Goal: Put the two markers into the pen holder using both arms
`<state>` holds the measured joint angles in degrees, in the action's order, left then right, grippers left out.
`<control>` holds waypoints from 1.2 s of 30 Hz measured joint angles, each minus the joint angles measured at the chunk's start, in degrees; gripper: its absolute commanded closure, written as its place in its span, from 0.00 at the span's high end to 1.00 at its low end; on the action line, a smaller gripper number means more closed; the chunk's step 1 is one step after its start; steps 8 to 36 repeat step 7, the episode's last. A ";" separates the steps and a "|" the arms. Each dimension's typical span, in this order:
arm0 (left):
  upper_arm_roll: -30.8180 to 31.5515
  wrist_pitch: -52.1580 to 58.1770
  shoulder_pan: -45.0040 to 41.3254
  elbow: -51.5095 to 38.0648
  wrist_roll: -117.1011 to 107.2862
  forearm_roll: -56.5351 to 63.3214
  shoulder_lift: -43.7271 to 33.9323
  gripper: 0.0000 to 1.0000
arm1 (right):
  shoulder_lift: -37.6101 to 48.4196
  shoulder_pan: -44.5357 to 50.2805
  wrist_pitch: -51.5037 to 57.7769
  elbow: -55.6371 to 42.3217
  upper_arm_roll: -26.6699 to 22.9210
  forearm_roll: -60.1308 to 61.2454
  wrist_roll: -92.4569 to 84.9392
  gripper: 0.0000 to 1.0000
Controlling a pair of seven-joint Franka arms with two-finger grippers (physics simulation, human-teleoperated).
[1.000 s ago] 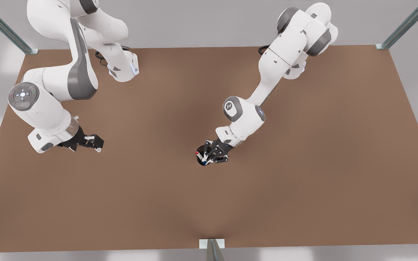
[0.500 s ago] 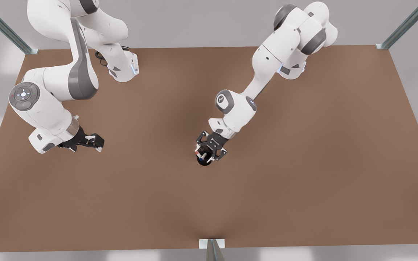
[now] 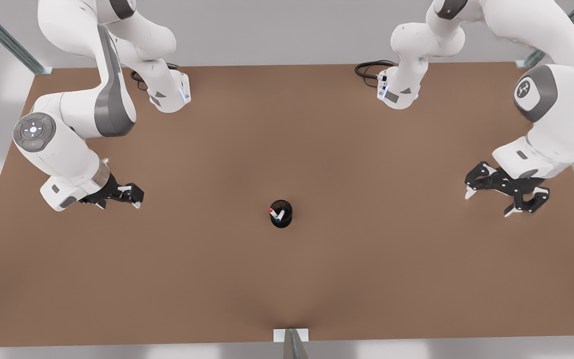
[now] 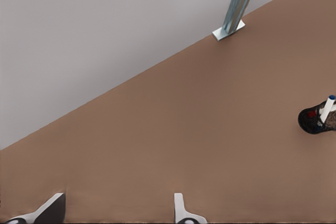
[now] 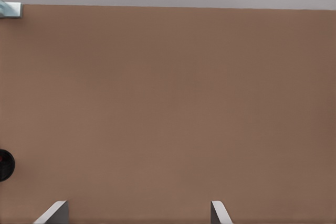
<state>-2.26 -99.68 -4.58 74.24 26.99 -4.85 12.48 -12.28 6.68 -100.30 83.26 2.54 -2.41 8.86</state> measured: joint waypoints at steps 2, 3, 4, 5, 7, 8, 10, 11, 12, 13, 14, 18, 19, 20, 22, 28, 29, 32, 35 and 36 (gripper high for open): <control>0.75 4.26 0.34 0.17 -3.34 2.02 0.87 1.00 | 0.00 0.02 0.00 0.00 0.00 0.00 -0.06 1.00; 0.88 6.03 0.20 0.09 -4.89 2.68 1.66 1.00 | 0.00 0.05 0.00 0.00 0.00 0.00 -0.08 1.00; 0.95 7.53 0.03 0.05 -6.34 3.18 2.27 1.00 | 0.00 0.07 0.00 0.00 0.00 0.00 -0.11 1.00; 0.99 8.75 -0.13 0.01 -7.73 3.58 2.87 1.00 | 0.00 0.08 0.00 0.00 0.00 0.00 -0.13 1.00; 1.02 10.63 -0.43 -0.02 -10.29 4.15 3.83 1.00 | 0.00 0.09 0.00 0.00 0.00 0.00 -0.18 1.00; 1.02 10.63 -0.43 -0.02 -10.29 4.15 3.83 1.00 | 0.00 0.09 0.00 0.00 0.00 0.00 -0.18 1.00; 1.02 10.63 -0.43 -0.02 -10.29 4.15 3.83 1.00 | 0.00 0.09 0.00 0.00 0.00 0.00 -0.18 1.00; 1.02 10.63 -0.43 -0.02 -10.29 4.15 3.83 1.00 | 0.00 0.09 0.00 0.00 0.00 0.00 -0.18 1.00; 1.02 10.63 -0.43 -0.02 -10.29 4.15 3.83 1.00 | 0.00 0.09 0.00 0.00 0.00 0.00 -0.18 1.00; 1.02 10.63 -0.43 -0.02 -10.29 4.15 3.83 1.00 | 0.00 0.09 0.00 0.00 0.00 0.00 -0.18 1.00; 1.02 10.63 -0.43 -0.02 -10.29 4.15 3.83 1.00 | 0.00 0.09 0.00 0.00 0.00 0.00 -0.18 1.00; 1.02 10.63 -0.43 -0.02 -10.29 4.15 3.83 1.00 | 0.00 0.09 0.00 0.00 0.00 0.00 -0.18 1.00; 1.02 10.63 -0.43 -0.02 -10.29 4.15 3.83 1.00 | 0.00 0.09 0.00 0.00 0.00 0.00 -0.18 1.00; 1.02 10.63 -0.43 -0.02 -10.29 4.15 3.83 1.00 | 0.00 0.09 0.00 0.00 0.00 0.00 -0.18 1.00; 1.02 10.63 -0.43 -0.02 -10.29 4.15 3.83 1.00 | 0.00 0.09 0.00 0.00 0.00 0.00 -0.18 1.00; 1.02 10.63 -0.43 -0.02 -10.29 4.15 3.83 1.00 | 0.00 0.09 0.00 0.00 0.00 0.00 -0.18 1.00; 1.02 10.63 -0.43 -0.02 -10.29 4.15 3.83 1.00 | 0.00 0.09 0.00 0.00 0.00 0.00 -0.18 1.00; 1.02 10.63 -0.43 -0.02 -10.29 4.15 3.83 1.00 | 0.00 0.09 0.00 0.00 0.00 0.00 -0.18 1.00; 1.02 10.63 -0.43 -0.02 -10.29 4.15 3.83 1.00 | 0.00 0.09 0.00 0.00 0.00 0.00 -0.18 1.00; 1.02 10.63 -0.43 -0.02 -10.29 4.15 3.83 1.00 | 0.00 0.09 0.00 0.00 0.00 0.00 -0.18 1.00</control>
